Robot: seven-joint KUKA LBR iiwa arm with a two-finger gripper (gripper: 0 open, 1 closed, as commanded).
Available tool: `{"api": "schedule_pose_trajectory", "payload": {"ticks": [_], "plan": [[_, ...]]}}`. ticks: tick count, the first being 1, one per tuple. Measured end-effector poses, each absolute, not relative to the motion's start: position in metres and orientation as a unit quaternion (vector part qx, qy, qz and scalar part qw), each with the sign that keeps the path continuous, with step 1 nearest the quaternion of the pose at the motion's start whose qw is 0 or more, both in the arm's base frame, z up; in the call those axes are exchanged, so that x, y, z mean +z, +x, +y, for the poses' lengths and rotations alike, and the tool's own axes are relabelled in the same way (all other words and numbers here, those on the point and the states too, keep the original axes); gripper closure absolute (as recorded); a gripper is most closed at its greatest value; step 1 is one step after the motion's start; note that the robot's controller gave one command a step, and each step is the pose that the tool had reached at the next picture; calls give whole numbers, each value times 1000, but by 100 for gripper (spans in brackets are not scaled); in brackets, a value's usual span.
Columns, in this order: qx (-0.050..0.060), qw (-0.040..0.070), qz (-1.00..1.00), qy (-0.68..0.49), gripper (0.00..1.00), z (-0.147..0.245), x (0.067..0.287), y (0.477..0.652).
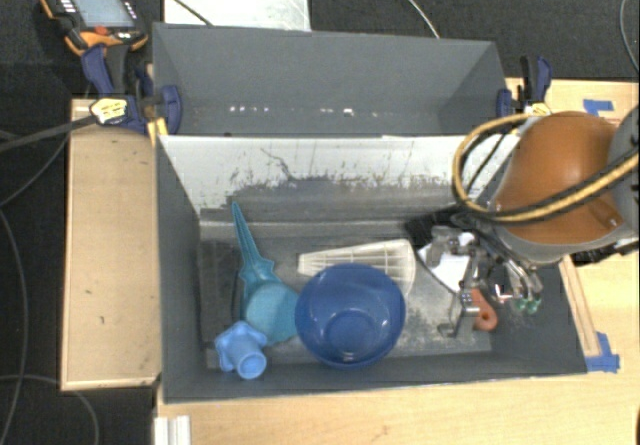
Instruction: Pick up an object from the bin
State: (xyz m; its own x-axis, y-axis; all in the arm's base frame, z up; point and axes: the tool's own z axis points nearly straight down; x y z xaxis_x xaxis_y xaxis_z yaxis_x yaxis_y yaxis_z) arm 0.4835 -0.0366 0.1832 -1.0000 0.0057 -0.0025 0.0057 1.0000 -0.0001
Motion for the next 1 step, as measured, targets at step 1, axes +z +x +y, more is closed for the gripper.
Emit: {"api": "schedule_pose_trajectory", "payload": {"ticks": [1], "plan": [[1, -1, 999, -54, 0, 30, 67, 583]]}}
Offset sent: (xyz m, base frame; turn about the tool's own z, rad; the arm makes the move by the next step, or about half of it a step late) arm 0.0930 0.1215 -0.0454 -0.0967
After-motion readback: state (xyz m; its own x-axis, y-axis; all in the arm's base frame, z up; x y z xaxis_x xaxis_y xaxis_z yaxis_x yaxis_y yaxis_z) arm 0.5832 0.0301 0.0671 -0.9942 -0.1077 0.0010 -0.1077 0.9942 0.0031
